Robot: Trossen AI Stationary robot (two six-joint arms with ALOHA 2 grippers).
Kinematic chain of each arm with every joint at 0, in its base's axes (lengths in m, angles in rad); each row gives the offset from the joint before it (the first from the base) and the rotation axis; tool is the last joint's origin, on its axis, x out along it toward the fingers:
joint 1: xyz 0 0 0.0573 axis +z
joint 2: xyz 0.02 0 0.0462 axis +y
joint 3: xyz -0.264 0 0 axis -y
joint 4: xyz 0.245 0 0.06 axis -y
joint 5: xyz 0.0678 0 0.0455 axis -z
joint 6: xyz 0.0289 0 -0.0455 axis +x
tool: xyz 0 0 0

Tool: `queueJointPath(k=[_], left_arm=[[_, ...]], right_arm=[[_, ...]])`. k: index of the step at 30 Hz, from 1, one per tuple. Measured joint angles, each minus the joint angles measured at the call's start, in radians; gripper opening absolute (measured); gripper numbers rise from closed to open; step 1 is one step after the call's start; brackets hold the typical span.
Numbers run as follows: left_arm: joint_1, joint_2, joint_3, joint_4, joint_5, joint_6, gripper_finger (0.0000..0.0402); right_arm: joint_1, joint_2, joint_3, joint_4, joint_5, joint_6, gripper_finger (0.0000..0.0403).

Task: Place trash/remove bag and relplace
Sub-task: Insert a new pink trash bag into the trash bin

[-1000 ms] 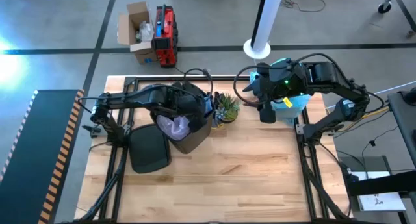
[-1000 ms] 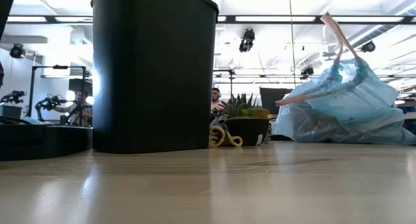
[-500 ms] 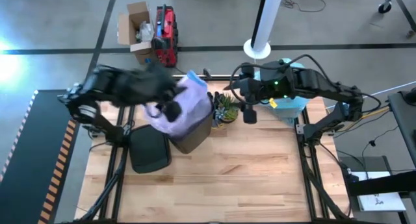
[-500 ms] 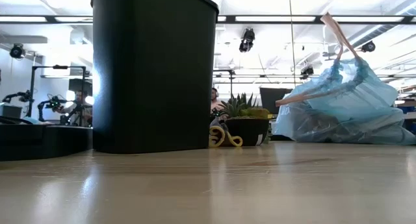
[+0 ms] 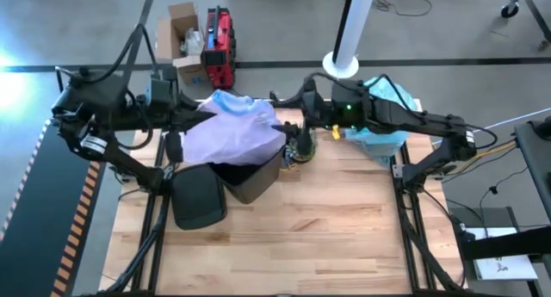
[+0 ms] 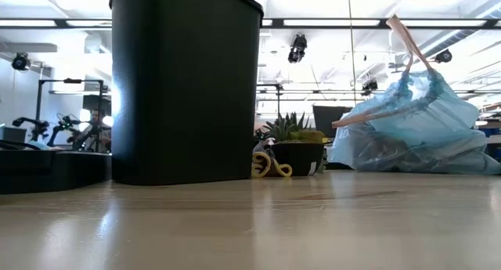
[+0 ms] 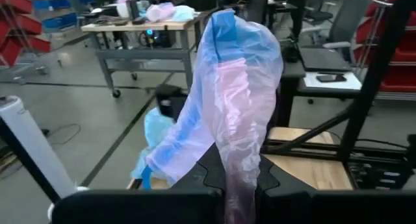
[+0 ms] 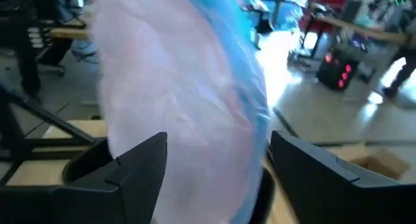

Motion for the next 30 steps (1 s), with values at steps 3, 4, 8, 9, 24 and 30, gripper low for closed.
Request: queueJointPath(k=[3,4,8,9,24,30], left_arm=[[-0.020,-0.001,-0.001,-0.002,0.012,0.000,0.0000],[-0.024,-0.001,-0.001,-0.002,0.017,0.001,0.0000],[-0.044,-0.003,-0.001,-0.002,0.026,0.025,0.0000],[-0.048,-0.003,-0.001,-0.001,0.026,0.028,0.0000],[-0.054,-0.017,-0.001,0.043,0.026,0.104,0.0000],[-0.053,-0.015,-0.020,0.050,0.016,0.104,0.0000]], right_arm=[[-0.026,0.020,-0.006,0.009,-0.011,0.053,0.0259],[-0.030,0.028,-0.008,0.005,-0.030,0.073,0.0259],[-0.029,0.064,-0.010,-0.006,-0.117,0.126,0.0269],[-0.028,0.070,-0.009,-0.003,-0.132,0.142,0.0273],[-0.028,0.128,0.116,-0.020,-0.093,0.089,0.0016],[-0.029,0.106,0.335,-0.127,0.002,-0.031,0.0003]])
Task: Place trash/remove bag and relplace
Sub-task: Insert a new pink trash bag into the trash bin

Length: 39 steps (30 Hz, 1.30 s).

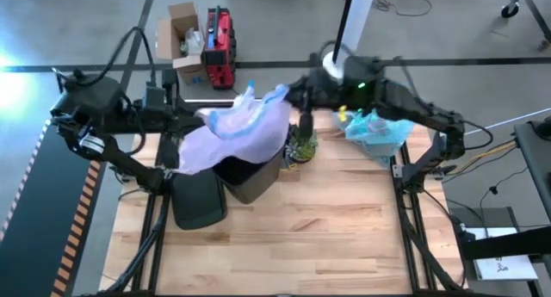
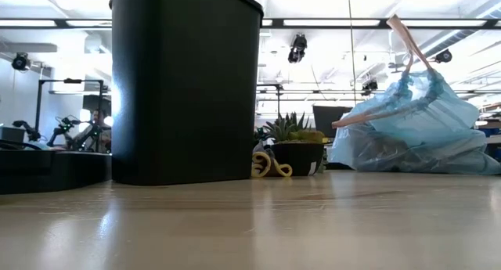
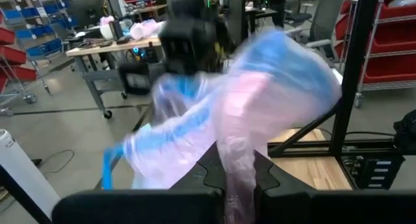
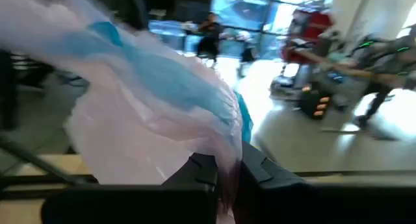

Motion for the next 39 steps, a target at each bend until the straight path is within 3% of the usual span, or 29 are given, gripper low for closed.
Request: queueJointPath(k=[5,12,22,30,35,39], left_arm=[[0.001,-0.014,-0.096,0.066,-0.038,0.004,0.0000],[0.001,-0.088,-0.329,0.290,-0.063,0.019,0.0000],[0.000,-0.241,-0.764,0.744,-0.135,0.061,0.0000],[-0.004,-0.304,-1.054,1.263,-0.170,-0.041,0.0000],[-0.015,-0.270,-1.120,1.487,-0.166,-0.068,0.0000],[-0.019,-0.225,-1.088,1.519,-0.168,-0.079,0.0000]], right_arm=[[0.000,0.000,0.132,-0.134,0.066,-0.050,0.0001],[0.000,0.001,0.179,-0.232,0.124,-0.079,0.0000],[0.002,-0.031,0.219,-0.255,0.137,-0.092,0.0000],[0.008,-0.033,0.218,-0.369,0.137,-0.066,0.0000],[0.008,-0.040,0.236,-0.381,0.137,-0.087,0.0000],[0.008,-0.047,0.258,-0.376,0.129,-0.100,0.0000]])
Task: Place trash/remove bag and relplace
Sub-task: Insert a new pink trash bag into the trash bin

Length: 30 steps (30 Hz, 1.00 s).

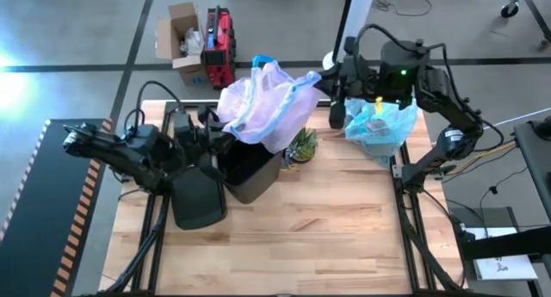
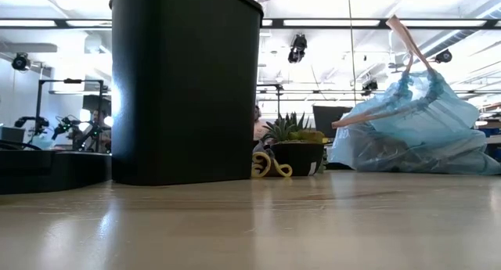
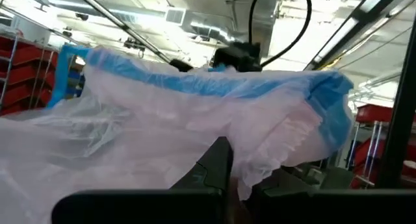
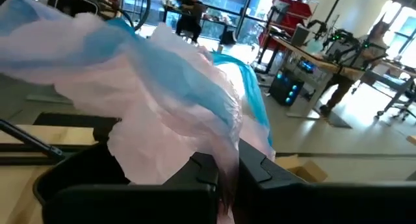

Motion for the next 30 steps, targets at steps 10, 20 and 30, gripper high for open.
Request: queueJointPath(k=[10,20,30], left_arm=[[-0.093,0.075,0.051,-0.050,-0.249,-0.089,0.0000],[-0.124,0.226,0.177,-0.046,-0.306,-0.075,0.0000],[-0.119,0.327,0.125,0.217,-0.384,-0.085,0.0000]], right_arm=[[-0.001,0.032,-0.027,-0.071,-0.046,-0.027,0.0000],[-0.005,0.023,-0.027,-0.064,-0.046,-0.098,0.0000],[0.006,-0.035,-0.026,-0.026,-0.045,-0.115,0.0000]])
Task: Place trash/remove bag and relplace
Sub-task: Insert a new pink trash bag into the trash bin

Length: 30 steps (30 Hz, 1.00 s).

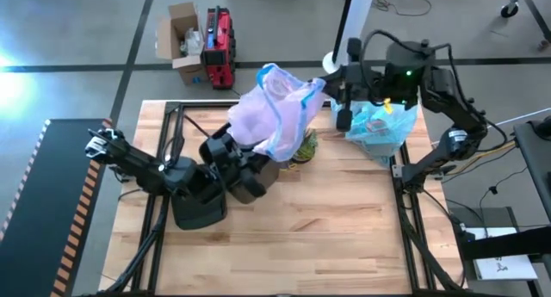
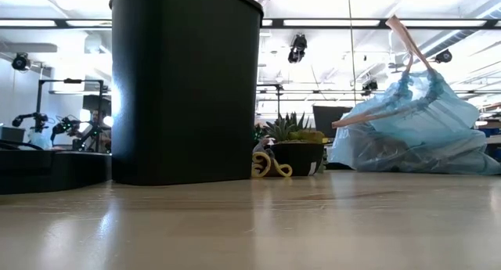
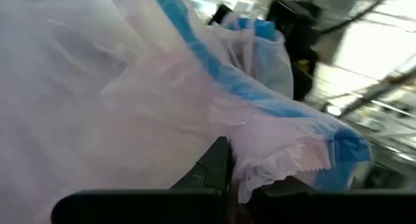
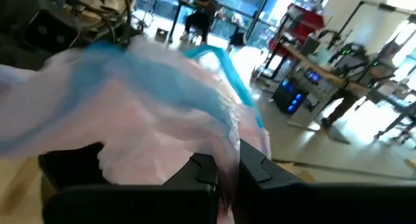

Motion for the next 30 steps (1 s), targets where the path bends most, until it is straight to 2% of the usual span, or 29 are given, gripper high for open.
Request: queueJointPath(k=[6,11,15,22,30], left_arm=[[-0.033,-0.004,-0.005,0.014,-0.176,0.046,0.0000],[-0.099,-0.037,-0.018,0.019,-0.417,0.114,0.0000],[-0.164,-0.070,-0.099,0.011,-0.593,0.074,0.0000],[-0.203,-0.170,-0.297,0.013,-0.617,-0.070,0.0000],[-0.203,-0.329,-0.456,0.016,-0.614,0.111,0.0000]], right_arm=[[0.001,0.059,-0.020,-0.008,-0.075,0.054,0.0000],[0.008,0.121,-0.035,-0.017,-0.113,0.072,0.0000],[0.017,0.156,-0.040,-0.011,-0.113,0.051,0.0000],[0.044,0.170,-0.134,-0.002,-0.106,0.002,0.0000],[0.074,0.144,-0.280,0.000,-0.104,-0.006,0.0000]])
